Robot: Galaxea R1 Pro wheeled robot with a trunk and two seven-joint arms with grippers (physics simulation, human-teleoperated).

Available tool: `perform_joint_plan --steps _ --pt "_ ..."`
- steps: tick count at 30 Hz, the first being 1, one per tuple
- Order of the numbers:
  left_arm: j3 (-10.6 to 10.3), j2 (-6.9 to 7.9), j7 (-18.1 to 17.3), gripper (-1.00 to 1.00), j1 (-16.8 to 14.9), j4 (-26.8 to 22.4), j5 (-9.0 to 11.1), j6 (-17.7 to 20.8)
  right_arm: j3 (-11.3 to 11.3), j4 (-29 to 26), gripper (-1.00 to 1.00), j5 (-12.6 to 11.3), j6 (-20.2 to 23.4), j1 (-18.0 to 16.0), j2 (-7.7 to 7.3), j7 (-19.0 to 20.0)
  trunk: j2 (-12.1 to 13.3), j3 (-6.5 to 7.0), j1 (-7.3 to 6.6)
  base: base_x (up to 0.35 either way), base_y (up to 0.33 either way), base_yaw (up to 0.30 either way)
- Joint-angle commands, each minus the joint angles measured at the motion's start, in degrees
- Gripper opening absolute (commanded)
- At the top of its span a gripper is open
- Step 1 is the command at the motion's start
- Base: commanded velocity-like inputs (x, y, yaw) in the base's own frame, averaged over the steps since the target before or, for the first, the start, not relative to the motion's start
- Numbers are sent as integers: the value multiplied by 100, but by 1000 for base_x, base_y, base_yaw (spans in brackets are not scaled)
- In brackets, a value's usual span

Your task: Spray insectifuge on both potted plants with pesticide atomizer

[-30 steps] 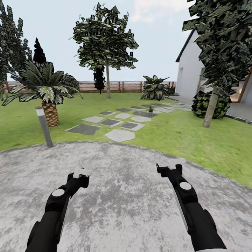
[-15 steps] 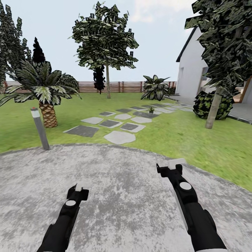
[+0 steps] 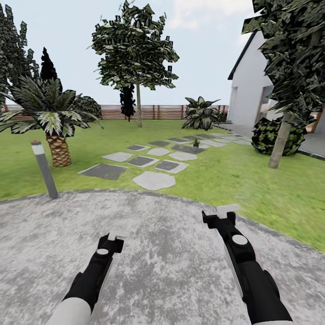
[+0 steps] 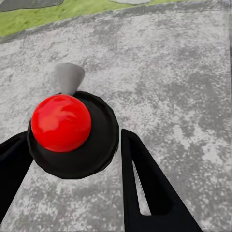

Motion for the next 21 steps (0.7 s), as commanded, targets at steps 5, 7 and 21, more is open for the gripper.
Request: perform_joint_plan --steps 5,7,21 --pt "-202 -5 -4 -100 -6 -7 -29 34 11 -2 100 78 30 -3 6 18 -3 -6 3 348 0 0" --pt "-219 -5 -6 -100 -4 -7 -27 34 18 5 100 87 30 -3 11 17 -3 -6 3 348 0 0" --pt "-334 -9 -32 -100 15 -78 -24 34 22 -6 100 83 158 -3 41 16 -3 -6 3 347 0 0"
